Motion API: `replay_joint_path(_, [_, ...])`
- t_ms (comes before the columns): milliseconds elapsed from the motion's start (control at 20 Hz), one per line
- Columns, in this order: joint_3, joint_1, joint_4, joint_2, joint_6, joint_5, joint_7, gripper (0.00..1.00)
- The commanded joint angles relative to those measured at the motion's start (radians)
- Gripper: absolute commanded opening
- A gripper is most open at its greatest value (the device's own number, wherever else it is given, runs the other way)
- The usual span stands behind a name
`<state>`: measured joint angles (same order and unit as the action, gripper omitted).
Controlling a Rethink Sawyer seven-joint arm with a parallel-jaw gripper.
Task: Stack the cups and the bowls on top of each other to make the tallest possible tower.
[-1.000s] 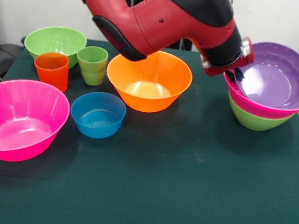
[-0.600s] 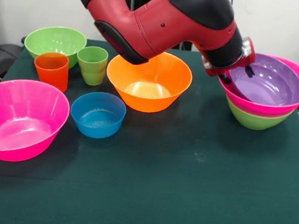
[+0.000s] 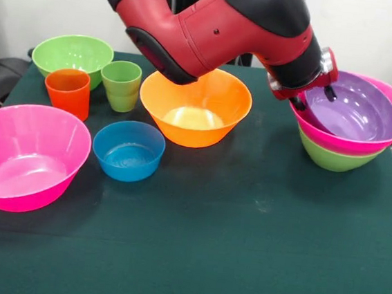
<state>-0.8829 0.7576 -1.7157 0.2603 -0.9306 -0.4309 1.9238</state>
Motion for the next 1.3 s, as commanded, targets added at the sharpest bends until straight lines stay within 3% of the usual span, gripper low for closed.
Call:
replay_joint_path(50, [-0.004,0.001,0.063,-0.026,-0.045,-0.063,-0.278,1.0])
replay_joint_path(400, [-0.031,0.004,0.007,0.074,-0.07,-0.045,-0.227,1.0])
replay_joint_path(650, [-0.105,0.02,-0.058,0.299,-0.107,-0.012,-0.172,1.0])
replay_joint_path(850, [-0.123,0.018,-0.074,0.428,-0.145,0.006,-0.143,1.0])
replay_joint_path(1300, [-0.131,0.026,-0.099,0.557,-0.223,0.063,-0.119,1.0])
